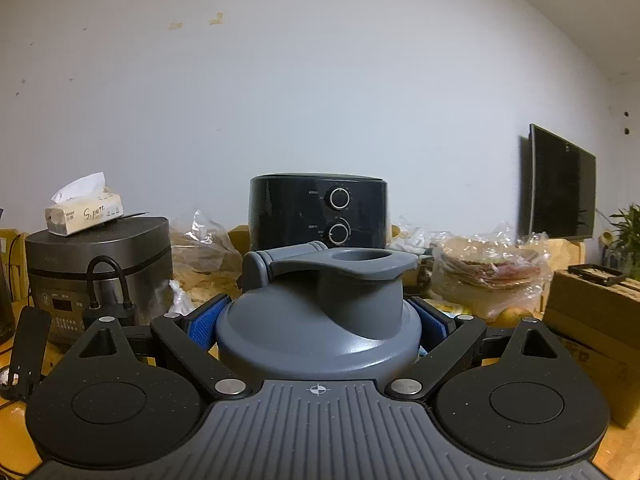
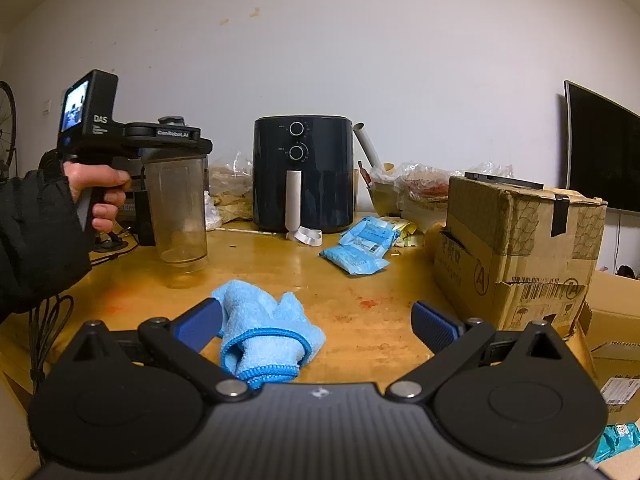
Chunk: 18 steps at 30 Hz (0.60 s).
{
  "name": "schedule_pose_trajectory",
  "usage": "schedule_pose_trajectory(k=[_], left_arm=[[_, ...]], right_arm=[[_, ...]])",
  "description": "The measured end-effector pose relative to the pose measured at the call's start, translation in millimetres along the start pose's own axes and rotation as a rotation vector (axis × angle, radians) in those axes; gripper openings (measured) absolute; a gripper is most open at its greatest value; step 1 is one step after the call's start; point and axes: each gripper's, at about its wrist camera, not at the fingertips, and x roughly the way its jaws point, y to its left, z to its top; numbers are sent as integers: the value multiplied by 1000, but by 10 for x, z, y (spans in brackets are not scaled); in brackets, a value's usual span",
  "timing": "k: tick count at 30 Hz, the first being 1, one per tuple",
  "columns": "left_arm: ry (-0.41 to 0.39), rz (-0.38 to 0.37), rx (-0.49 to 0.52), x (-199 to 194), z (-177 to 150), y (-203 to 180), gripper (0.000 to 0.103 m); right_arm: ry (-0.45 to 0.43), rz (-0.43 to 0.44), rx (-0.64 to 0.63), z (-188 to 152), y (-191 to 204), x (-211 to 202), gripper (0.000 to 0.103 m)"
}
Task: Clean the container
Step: 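Hold the shaker bottle raised in the left gripper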
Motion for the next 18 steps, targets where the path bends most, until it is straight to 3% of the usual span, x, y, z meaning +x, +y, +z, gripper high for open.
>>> schedule_pose_trajectory(k=[18], left_arm=[[10, -46, -1, -385, -74, -95, 94]], right_arm=[[11, 16, -5, -38, 14, 32, 103]])
